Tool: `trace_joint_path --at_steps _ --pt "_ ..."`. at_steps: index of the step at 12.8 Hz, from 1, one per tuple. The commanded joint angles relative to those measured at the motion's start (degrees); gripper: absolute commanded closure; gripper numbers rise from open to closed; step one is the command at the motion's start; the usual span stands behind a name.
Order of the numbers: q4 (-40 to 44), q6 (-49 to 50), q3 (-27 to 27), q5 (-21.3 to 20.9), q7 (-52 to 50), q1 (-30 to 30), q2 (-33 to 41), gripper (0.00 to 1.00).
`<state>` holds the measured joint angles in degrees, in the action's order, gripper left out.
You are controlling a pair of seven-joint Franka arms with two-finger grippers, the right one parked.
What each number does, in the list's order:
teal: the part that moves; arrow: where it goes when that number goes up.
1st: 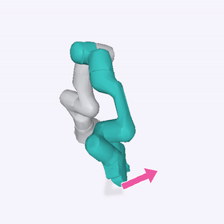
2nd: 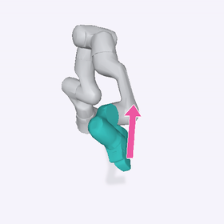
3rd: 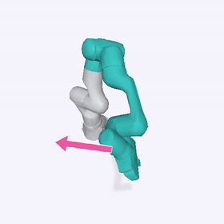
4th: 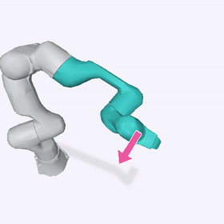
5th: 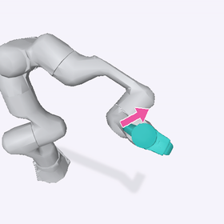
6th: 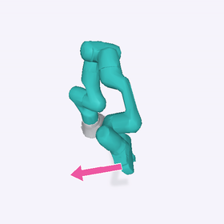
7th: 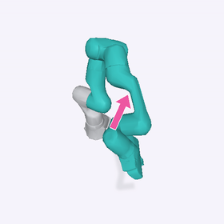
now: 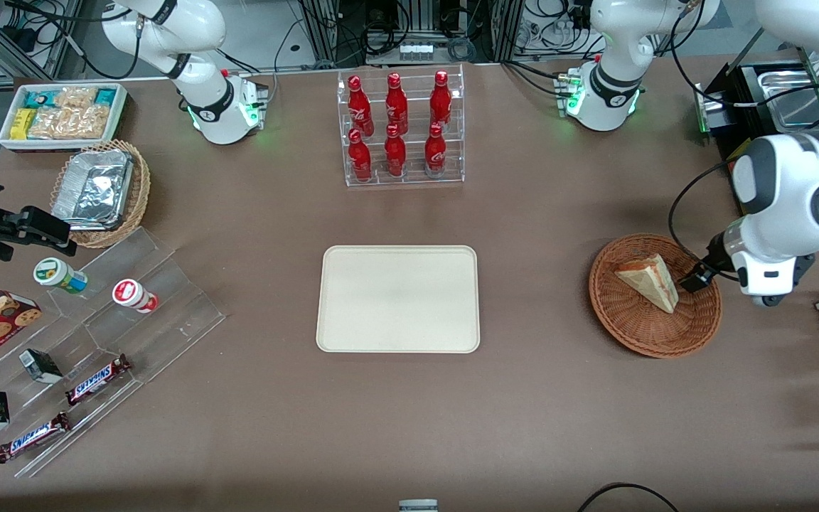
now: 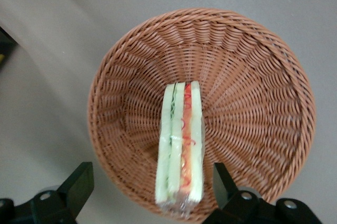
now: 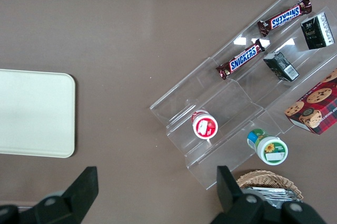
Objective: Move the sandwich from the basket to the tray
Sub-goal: 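Lower the left gripper and close it on the wrapped sandwich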
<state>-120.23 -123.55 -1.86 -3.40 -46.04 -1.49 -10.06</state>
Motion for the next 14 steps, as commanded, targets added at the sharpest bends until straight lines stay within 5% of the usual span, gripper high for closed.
trace_joint_path --at_steps 1,11,14 --pt "-1.9 -5.7 0.1 0.3 -5.0 0.6 -2.5 0.0" --pt "-6.1 -15.9 0.3 0.4 -10.6 2.5 -8.8 0.01" --pt "-6.1 -15.1 0.2 0.4 -10.6 2.8 -9.4 0.11"
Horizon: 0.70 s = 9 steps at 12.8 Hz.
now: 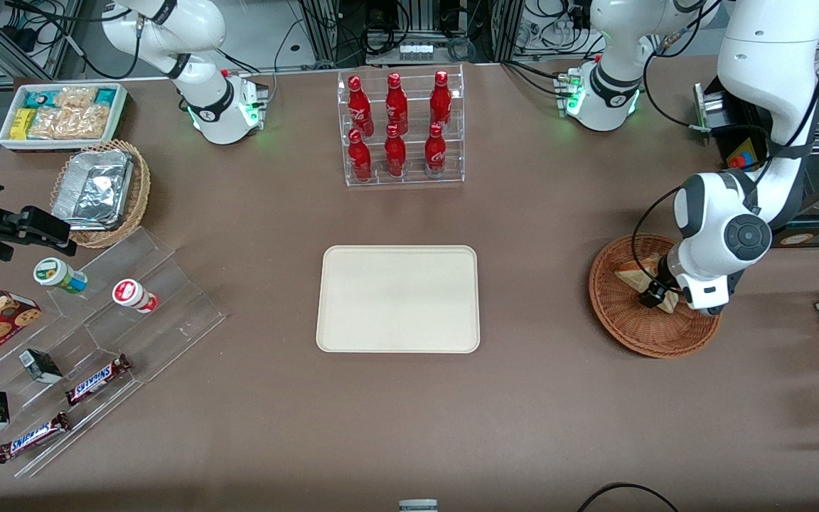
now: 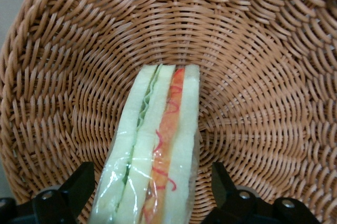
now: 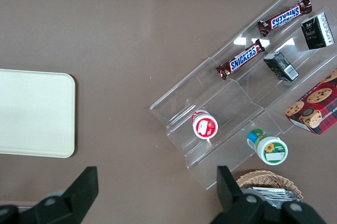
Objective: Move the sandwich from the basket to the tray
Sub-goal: 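Lower the left gripper and close it on the wrapped sandwich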
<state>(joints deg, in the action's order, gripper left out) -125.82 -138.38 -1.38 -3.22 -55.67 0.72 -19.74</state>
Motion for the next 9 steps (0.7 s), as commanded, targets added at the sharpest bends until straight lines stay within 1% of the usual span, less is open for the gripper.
trace_joint_path --at_steps 1,2,3,6,8,9 --pt "-0.5 1.1 -0.2 0.1 -0.8 0.7 0.6 0.2" --pt "-0.2 3.0 -0.2 -0.3 -0.8 0.7 0.8 0.36" --pt "0.0 4.4 -0.2 -0.5 -0.2 0.8 1.5 0.47" --pt "2.6 10.5 0.0 -1.0 0.4 1.6 3.2 0.54" --pt "7.8 15.2 0.1 -1.0 0.5 2.8 2.8 0.55" --pt "10.7 17.8 0.2 -1.0 2.8 3.9 2.7 0.55"
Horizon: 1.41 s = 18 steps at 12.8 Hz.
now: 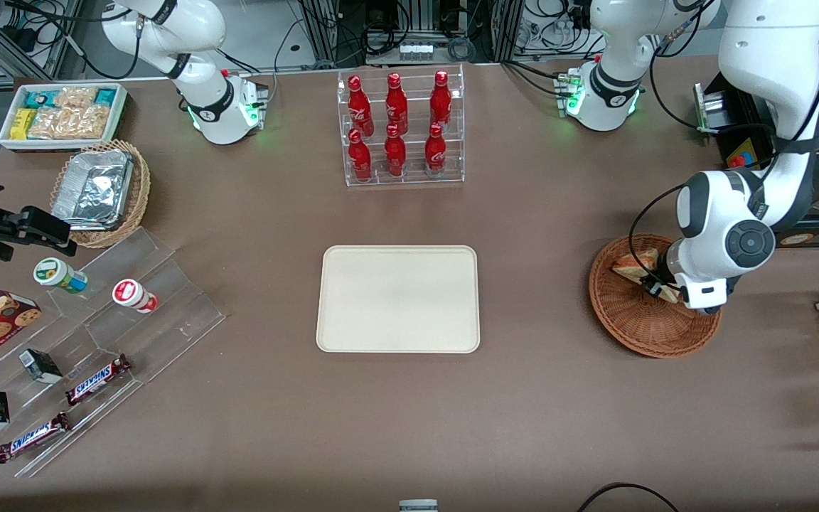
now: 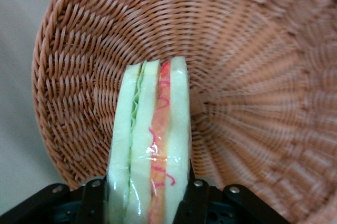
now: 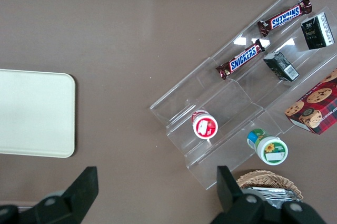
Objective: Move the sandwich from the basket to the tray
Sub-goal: 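Lower the left gripper and close it on the wrapped sandwich, then lift the sandwich and carry it toward the cream tray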
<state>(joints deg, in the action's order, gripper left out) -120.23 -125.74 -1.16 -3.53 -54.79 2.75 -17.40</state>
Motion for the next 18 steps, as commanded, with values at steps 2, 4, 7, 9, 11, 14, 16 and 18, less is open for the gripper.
trace_joint_path --at_steps 2,4,7,9,11,14,16,18 --pt "9.2 8.9 -0.1 -0.5 10.2 4.7 0.3 0.55" --pt "11.4 9.5 0.0 -0.2 13.2 7.9 0.3 0.58" --pt "13.3 9.1 2.3 0.5 17.1 12.5 -0.9 0.58" --pt "17.4 8.8 5.6 5.3 15.7 14.4 -4.6 0.65" --pt "20.8 9.2 5.9 5.8 17.0 18.1 -7.2 0.66" --pt "27.2 9.0 6.0 6.2 20.5 23.7 -12.8 0.64" --pt "29.3 8.6 6.7 6.2 20.5 26.6 -16.4 0.65" --pt "30.7 6.1 6.9 6.1 20.8 28.9 -18.9 0.64"
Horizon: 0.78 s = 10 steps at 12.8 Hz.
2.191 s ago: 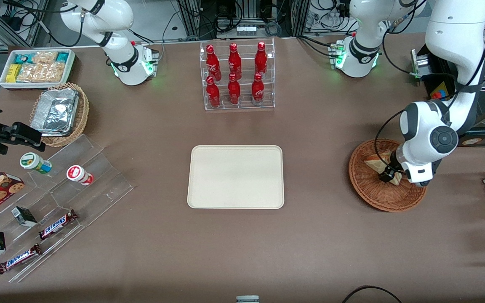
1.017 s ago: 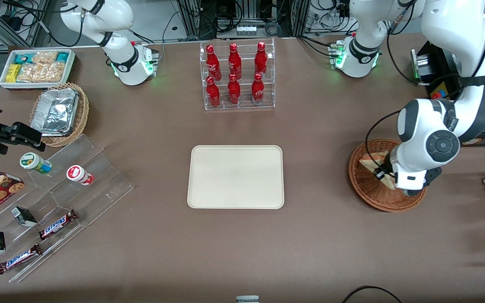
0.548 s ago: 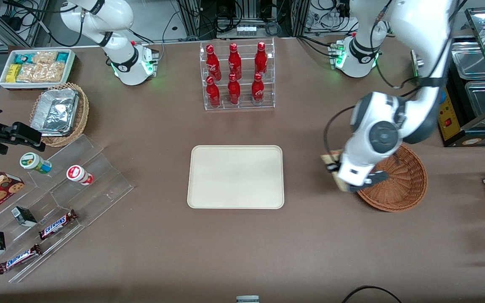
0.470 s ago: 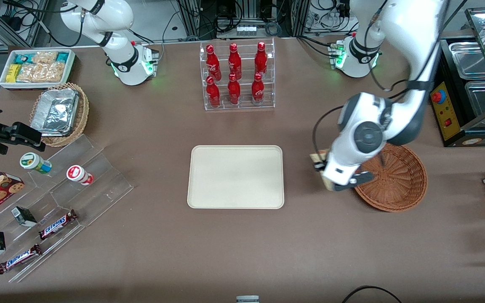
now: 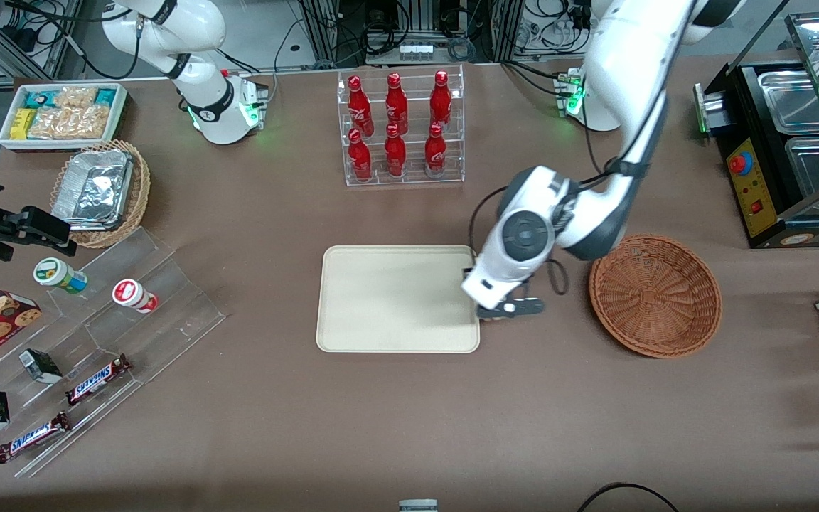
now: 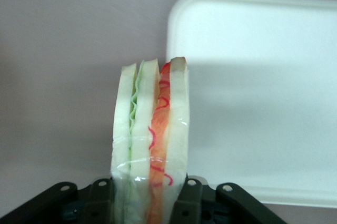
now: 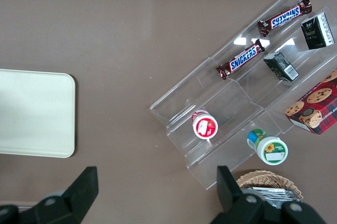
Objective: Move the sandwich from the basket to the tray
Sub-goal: 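Lift the sandwich and carry it toward the cream tray, then lower the sandwich onto the tray and open the left gripper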
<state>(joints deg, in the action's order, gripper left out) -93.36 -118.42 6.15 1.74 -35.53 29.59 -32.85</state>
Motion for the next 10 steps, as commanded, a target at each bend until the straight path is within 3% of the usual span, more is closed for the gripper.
trace_joint_path --at_steps 1,8,10 --pt "4.5 -3.4 -0.4 0.6 1.5 2.3 -4.8 0.64" --pt "11.3 -3.8 -0.3 0.3 2.5 4.3 -11.5 0.61" --pt "11.0 -3.8 -0.3 -1.5 2.4 4.4 -11.6 0.58"
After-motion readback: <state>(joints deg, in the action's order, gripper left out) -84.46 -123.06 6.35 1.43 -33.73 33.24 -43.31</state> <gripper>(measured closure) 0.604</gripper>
